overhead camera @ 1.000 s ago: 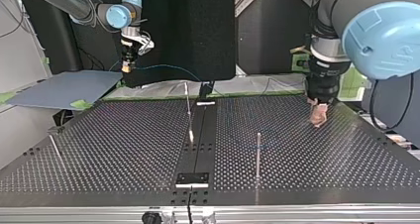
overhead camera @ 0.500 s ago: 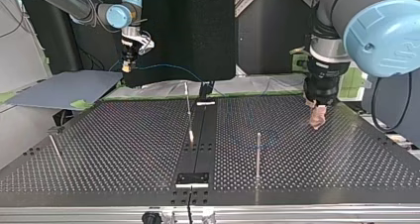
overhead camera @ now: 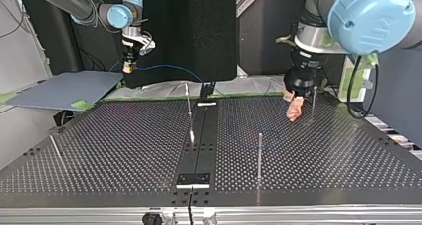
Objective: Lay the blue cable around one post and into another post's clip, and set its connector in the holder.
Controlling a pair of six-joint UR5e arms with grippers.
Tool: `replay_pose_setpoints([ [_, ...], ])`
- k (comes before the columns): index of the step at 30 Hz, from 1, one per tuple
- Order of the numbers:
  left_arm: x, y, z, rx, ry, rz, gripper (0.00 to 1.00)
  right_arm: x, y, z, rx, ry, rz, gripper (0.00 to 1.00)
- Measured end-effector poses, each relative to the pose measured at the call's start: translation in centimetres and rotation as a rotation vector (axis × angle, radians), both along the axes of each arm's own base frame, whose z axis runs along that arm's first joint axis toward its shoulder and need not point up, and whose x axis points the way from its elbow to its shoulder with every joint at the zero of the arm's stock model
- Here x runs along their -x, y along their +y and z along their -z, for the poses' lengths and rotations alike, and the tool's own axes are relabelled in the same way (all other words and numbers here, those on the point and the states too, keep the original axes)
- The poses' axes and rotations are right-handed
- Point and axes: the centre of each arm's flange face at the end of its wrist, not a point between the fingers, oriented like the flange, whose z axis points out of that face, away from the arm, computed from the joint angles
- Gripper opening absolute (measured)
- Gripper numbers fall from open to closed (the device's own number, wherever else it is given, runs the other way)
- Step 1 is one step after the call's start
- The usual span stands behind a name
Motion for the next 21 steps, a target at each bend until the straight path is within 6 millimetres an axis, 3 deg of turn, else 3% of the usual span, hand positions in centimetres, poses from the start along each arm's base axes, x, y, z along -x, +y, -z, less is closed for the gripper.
replay_pose_setpoints([
  [5,0.9,-0.6,0.6,0.053,-0.016,0.032,1.00,0.0,0.0,0.0,-0.001,0.009,-0.001,0.18],
  [13,-0.1,-2.4,5.3,0.102,0.045,0.109,1.00,0.0,0.0,0.0,0.003,0.018,-0.002,0.18],
  [21,0.5,-3.7,8.7,0.148,0.067,0.168,1.00,0.0,0.0,0.0,0.002,0.021,-0.003,0.18],
])
